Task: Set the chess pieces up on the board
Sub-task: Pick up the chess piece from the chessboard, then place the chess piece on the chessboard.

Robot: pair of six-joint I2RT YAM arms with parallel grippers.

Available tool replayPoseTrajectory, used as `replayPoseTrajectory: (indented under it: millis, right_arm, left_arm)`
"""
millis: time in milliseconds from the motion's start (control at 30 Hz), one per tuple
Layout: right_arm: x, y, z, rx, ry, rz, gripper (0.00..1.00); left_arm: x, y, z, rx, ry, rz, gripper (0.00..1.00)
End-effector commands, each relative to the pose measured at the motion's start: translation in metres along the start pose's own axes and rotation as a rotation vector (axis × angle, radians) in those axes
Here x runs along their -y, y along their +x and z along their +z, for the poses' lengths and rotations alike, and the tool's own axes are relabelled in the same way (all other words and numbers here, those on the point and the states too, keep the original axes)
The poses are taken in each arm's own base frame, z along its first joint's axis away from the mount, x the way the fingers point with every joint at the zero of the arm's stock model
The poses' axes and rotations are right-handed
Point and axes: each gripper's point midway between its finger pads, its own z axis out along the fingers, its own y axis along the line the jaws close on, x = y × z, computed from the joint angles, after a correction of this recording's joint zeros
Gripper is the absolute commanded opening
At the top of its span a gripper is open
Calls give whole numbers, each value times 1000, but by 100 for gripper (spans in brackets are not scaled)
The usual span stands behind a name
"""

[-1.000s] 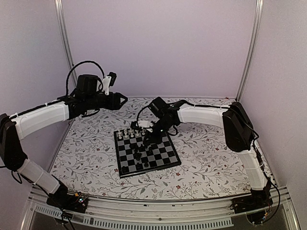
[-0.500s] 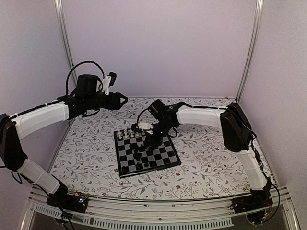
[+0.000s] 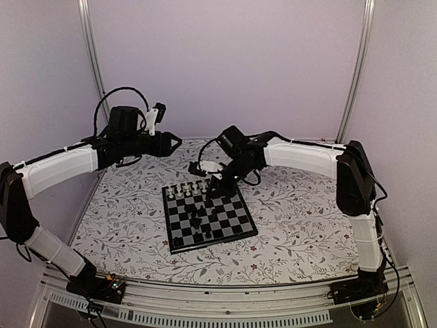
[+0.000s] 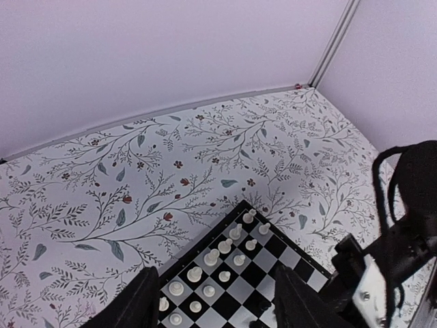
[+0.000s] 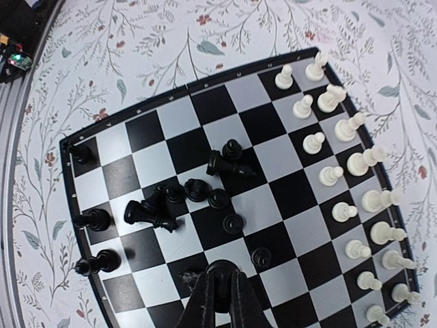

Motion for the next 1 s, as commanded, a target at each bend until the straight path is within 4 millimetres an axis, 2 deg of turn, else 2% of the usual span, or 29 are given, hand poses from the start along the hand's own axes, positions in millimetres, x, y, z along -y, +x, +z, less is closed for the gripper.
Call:
replayPoseTrajectory:
  millis: [0,67,167,300,433,633,967]
  right_arm:
    - [-19,-15,-46,42,19,-43,0]
    - [-28,-8,-56,39,22,-51,0]
    - [-43,18,-59,3,9,-50,0]
    - [-65,51,-61,-16,-19,-70,0]
    - [-74,74,-59,-41,-16,-80,1]
    - [-74,86,-48,-68,-21,-71,2]
    - [-66,86,-31,-92,-37,-49,4]
  left_arm:
    - [1,-14,-8,35,20,-1,59]
    - [1,-13,-7,32,19,-1,59]
    - [1,-11,-6,27,22,-2,59]
    - [2,-10,-4,20,31,-4,58]
    - [2,-8,-2,14,31,-5,58]
    - [1,-3,3,-1,28,-8,57]
    - [0,0,5,-9,29,-7,57]
